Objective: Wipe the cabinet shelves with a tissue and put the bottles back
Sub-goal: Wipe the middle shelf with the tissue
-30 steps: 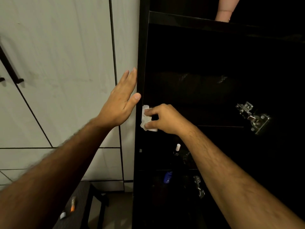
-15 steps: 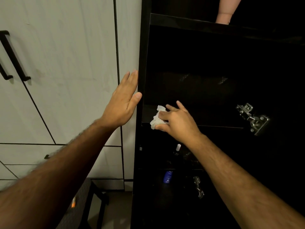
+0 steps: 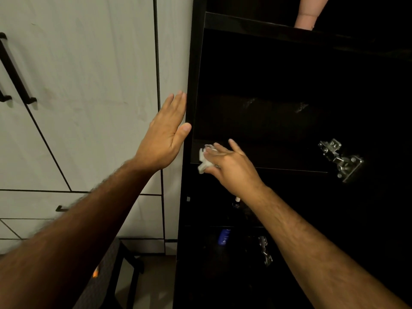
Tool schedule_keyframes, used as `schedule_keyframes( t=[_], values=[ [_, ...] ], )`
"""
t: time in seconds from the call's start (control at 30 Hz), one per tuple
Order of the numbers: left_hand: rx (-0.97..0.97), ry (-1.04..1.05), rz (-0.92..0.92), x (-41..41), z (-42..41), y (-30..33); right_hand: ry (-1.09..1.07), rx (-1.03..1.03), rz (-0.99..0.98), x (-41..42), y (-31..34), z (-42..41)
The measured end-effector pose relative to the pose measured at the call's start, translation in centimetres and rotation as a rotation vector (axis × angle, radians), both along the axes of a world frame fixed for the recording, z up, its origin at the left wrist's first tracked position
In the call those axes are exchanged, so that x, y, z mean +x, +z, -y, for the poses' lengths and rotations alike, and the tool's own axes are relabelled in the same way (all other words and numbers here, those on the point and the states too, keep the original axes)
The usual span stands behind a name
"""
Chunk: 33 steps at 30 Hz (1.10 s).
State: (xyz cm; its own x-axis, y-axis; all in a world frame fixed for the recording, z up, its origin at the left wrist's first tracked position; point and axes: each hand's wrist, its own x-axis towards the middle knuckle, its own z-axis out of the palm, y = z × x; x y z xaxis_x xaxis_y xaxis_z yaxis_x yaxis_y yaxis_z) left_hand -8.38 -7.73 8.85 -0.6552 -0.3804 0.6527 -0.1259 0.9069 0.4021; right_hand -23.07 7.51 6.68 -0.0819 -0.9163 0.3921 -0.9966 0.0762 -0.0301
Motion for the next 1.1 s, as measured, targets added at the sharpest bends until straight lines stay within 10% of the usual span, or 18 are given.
schedule_keyframes(
  t=[0.47, 0.83, 1.1],
  values=[
    [0.009, 0.009, -0.073, -0.8, -0.3, -0.7, -0.46, 0.177, 0.196, -11.3, 1.3, -10.8],
    [-0.015, 0.023, -0.173, -1.5, -1.7, -0.8, -0.199, 0.153, 0.101, -6.3, -0.2, -6.2],
    [0.006, 0.064, -0.182, -1.5, -1.8, -1.3, -0.686, 0.23, 0.165, -8.2, 2.6, -10.0]
  ],
)
